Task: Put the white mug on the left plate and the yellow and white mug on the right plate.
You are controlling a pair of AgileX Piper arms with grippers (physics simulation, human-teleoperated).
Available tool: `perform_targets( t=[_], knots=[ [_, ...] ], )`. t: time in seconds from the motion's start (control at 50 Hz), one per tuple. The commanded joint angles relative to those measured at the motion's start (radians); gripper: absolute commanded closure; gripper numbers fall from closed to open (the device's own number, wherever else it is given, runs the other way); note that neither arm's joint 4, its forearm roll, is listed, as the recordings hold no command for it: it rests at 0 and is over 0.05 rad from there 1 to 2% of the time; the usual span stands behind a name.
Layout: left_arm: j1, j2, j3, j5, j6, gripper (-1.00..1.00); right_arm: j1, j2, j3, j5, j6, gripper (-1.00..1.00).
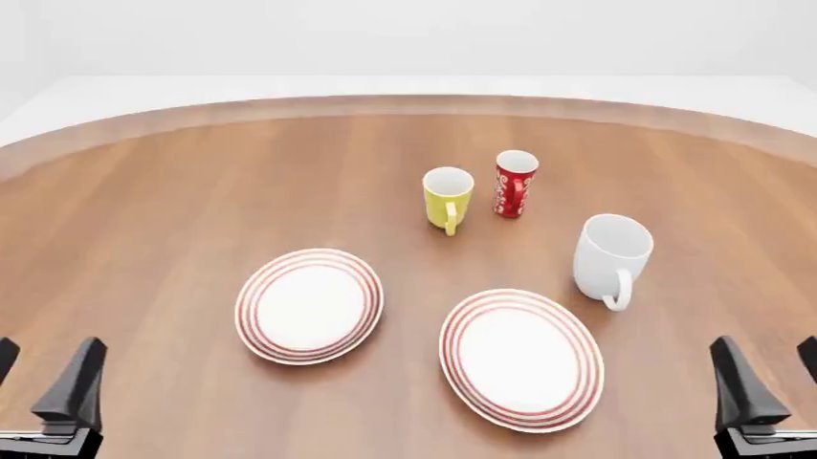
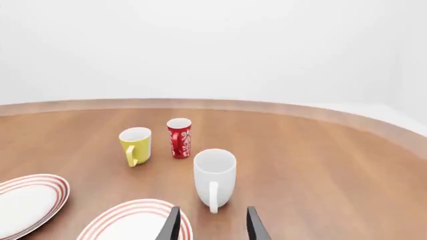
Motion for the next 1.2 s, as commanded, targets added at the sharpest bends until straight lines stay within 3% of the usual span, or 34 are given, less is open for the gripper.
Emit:
perform_targets(
  t=[0.02,0.32,0.62,1.2],
  knots=[
    [0.000,0.000,0.000,0.000,0.000,-1.00,0.003,0.003,-0.004,-0.004,-0.005,-1.00],
    [0.000,0.000,0.000,0.000,0.000,-1.00,0.004,0.013,-0.008,-0.010,-0.016,-1.00],
    [0.000,0.000,0.000,0.000,0.000,-1.00,0.006,0.169,-0.001,-0.149,0.008,-1.00],
    [0.000,0.000,0.000,0.000,0.000,-1.00,0.015,0.610,0.001,-0.527,0.017,-1.00]
  ],
)
